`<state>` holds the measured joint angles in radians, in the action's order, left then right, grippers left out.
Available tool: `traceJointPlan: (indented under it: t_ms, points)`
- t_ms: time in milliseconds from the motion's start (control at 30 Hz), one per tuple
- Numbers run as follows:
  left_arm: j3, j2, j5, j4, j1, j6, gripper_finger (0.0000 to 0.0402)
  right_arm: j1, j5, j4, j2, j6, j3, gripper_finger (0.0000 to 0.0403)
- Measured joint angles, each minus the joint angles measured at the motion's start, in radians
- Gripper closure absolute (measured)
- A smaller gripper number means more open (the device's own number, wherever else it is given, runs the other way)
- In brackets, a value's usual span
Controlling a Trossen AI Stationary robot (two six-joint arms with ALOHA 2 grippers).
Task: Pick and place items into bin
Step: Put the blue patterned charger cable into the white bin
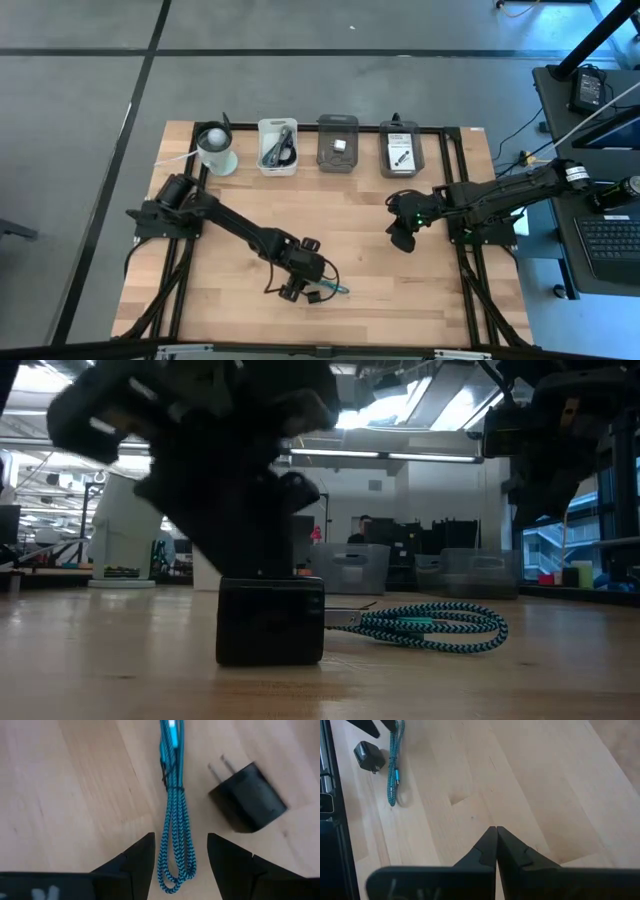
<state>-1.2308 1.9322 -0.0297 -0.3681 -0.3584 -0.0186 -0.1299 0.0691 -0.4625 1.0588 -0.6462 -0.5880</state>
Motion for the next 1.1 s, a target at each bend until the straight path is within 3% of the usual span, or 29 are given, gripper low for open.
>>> traceJointPlan:
  t_ms: [133, 233, 433, 733, 933, 1100]
  points:
    - [0.001, 0.042, 0.013, -0.003, -0.002, -0.037, 0.0233, 0.0, 0.0, 0.0, 0.0, 0.001, 0.0, 0.0394]
    - [0.0, 0.052, 0.017, 0.002, -0.002, -0.047, 0.0258, 0.0, 0.0, -0.002, 0.0, 0.001, 0.0, 0.0394]
    - [0.002, 0.026, 0.024, -0.031, 0.006, -0.047, 0.0381, 0.0, 0.0, -0.004, 0.0, 0.003, 0.0, 0.0394]
    - [0.002, -0.128, 0.109, -0.09, 0.081, -0.008, 0.0393, 0.0, 0.0, -0.007, 0.0, 0.011, 0.0, 0.0394]
    - [0.062, -0.346, 0.145, -0.093, 0.245, -0.01, 0.0394, 0.0, 0.0, -0.013, 0.0, 0.001, 0.0, 0.0394]
    - [0.163, -0.545, 0.28, -0.101, 0.394, -0.106, 0.0394, 0.0, -0.017, -0.003, 0.0, -0.006, 0.0, 0.0394]
